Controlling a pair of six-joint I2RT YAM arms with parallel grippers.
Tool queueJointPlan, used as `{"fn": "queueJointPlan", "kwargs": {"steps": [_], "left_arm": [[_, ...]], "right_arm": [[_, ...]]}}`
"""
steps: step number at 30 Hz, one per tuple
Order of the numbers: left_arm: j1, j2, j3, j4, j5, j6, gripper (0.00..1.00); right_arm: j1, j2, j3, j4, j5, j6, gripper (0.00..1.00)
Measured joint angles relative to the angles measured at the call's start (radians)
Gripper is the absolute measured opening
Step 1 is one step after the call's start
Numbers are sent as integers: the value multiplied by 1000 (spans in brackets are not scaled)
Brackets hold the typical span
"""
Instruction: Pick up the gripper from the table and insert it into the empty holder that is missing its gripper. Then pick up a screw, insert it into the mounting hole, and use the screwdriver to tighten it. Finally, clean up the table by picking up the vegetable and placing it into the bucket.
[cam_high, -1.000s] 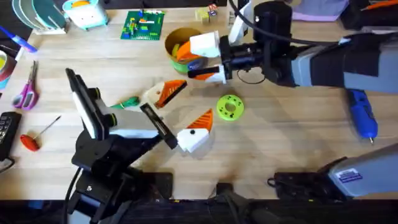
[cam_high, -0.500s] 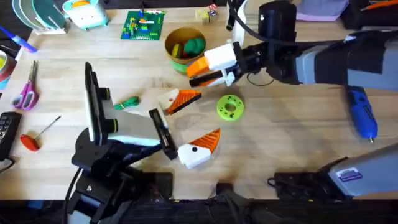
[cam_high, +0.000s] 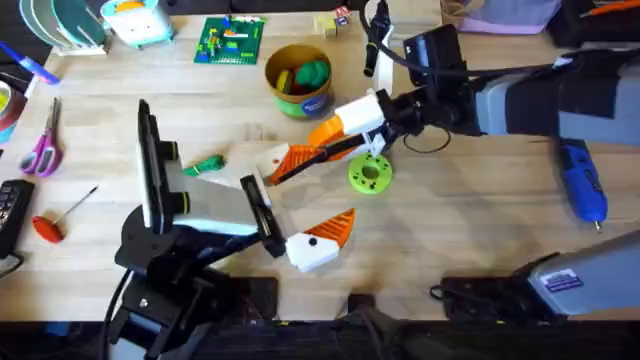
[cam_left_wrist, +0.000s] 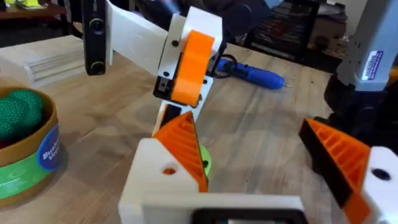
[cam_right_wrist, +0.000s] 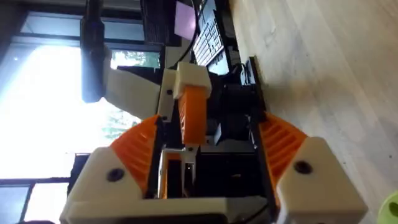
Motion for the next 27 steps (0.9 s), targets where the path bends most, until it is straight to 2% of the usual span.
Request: {"fn": "queueJointPlan", "kwargs": {"steps": [3,7,12,22,23,25,27], "left_arm": [[0,0,0,0,0,0,993],[0,0,0,0,0,0,993],[0,0,0,0,0,0,993],[0,0,0,-13,-1,-1,993],[0,0,0,-16,-2,-1,993],[0,0,0,-20,-2,0,993],[0,0,0,-19,0,0,993]], "right_arm": [[4,0,0,2,0,-6,705],[33,0,0,10,0,-10,675],[68,0,0,31,13,-5,547],[63,0,0,40,26,39,339],[63,0,0,41,26,42,284],[62,0,0,42,21,51,84],[61,0,0,41,21,65,14]]}}
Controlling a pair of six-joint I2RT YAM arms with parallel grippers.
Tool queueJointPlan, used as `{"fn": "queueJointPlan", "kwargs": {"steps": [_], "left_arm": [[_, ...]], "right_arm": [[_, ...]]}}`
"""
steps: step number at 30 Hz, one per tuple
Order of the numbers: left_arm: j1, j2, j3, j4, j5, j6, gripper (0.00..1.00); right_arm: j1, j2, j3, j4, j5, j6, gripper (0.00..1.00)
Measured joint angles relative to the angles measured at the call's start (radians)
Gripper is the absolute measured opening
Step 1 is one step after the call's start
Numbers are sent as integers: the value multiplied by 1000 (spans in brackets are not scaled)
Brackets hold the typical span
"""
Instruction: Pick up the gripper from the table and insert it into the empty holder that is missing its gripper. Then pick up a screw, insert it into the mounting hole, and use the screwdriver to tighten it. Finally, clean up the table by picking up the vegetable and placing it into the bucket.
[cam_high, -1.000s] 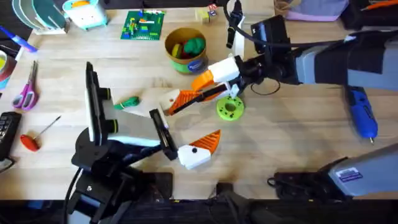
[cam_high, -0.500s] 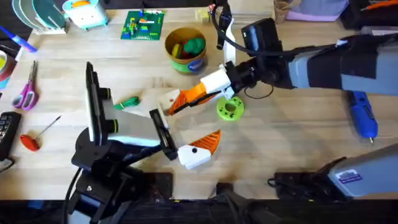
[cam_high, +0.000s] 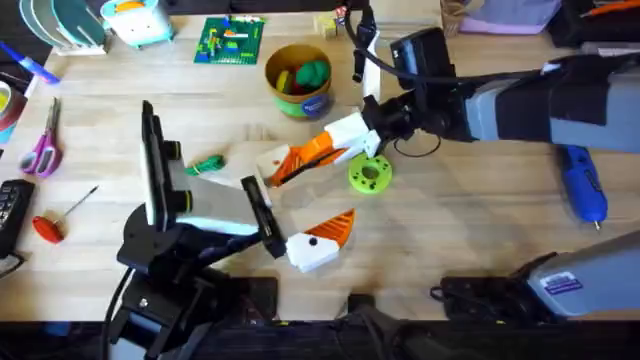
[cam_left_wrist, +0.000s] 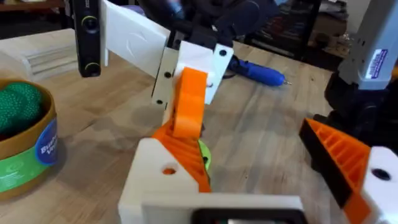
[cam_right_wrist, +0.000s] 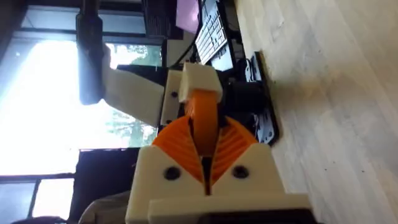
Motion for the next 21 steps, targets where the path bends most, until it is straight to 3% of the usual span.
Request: {"fn": "queueJointPlan", "kwargs": {"steps": [12,21], "left_arm": [[0,0,0,3,-15,0,993],[0,0,0,7,-97,0,994]], "right_arm": [[0,0,0,30,10,87,11],[2,0,0,134,67,218,9]]}}
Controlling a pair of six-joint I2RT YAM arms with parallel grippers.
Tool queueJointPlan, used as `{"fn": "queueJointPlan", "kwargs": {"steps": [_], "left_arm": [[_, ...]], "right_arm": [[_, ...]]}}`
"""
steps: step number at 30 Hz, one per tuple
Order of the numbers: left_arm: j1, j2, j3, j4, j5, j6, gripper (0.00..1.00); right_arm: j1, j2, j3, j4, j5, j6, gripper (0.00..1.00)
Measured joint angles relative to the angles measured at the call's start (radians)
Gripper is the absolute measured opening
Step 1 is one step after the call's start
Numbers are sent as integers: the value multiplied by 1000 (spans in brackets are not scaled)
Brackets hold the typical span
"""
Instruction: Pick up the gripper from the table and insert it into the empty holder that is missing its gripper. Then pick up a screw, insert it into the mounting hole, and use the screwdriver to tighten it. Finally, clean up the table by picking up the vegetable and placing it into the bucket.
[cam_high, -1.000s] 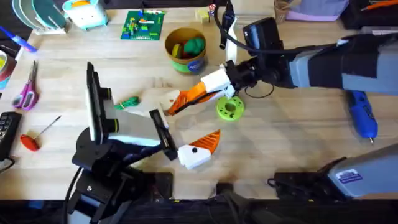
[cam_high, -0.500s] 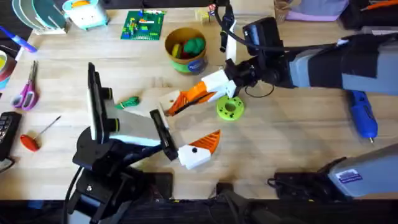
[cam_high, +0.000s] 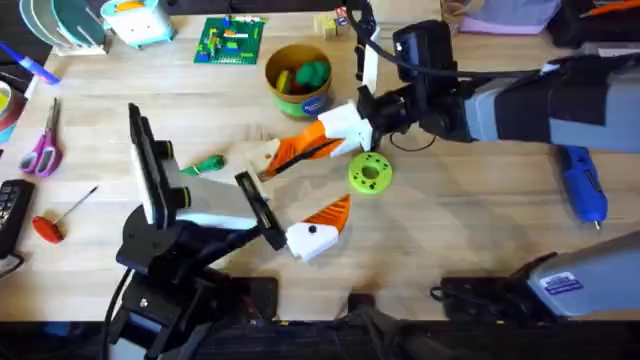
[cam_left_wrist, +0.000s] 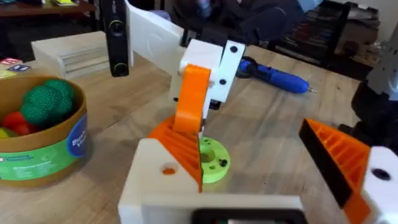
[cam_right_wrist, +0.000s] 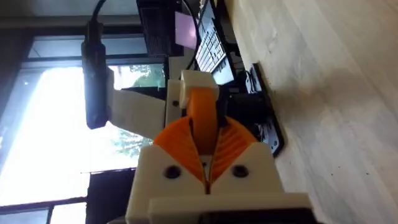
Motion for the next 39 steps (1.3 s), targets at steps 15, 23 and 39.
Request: {"fn": "queueJointPlan", "kwargs": {"steps": [15,23,39], "left_arm": [[9,-1,0,-1,-97,0,993],[21,-1,-1,-8,-87,-2,993],[36,-1,-2,-8,-86,-16,993]], "right_arm": [[75,0,0,153,145,161,9],[87,0,0,157,187,195,9],[106,0,0,171,239,229,9]]}}
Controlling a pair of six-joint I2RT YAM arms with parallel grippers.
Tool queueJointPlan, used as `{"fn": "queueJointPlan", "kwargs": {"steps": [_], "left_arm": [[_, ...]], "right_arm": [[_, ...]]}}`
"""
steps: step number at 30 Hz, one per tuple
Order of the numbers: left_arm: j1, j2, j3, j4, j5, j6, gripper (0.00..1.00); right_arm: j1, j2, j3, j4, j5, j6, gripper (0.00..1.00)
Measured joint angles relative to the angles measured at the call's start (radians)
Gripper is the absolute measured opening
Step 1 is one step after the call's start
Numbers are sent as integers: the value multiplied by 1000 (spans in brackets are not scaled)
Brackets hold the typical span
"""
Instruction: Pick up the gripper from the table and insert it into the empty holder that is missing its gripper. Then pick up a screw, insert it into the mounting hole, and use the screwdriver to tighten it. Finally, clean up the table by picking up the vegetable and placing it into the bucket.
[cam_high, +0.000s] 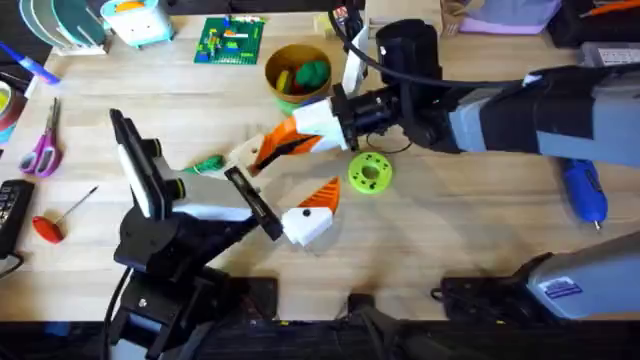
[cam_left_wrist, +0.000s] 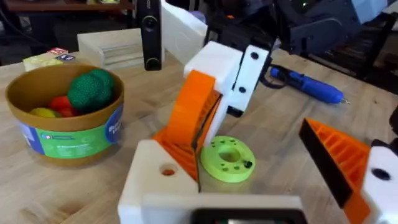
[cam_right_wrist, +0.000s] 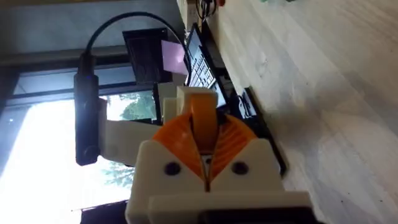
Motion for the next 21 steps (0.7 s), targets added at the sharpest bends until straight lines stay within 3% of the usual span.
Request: {"fn": "queueJointPlan", "kwargs": {"steps": [6,12,21], "left_arm": [[0,0,0,0,-2,0,993],[-2,0,0,2,4,1,993],[-22,0,1,18,75,10,994]], "right_arm": [[0,0,0,1,-2,0,20],[-6,0,0,3,-23,-1,197],[-30,0,0,-2,-85,-9,333]]}}
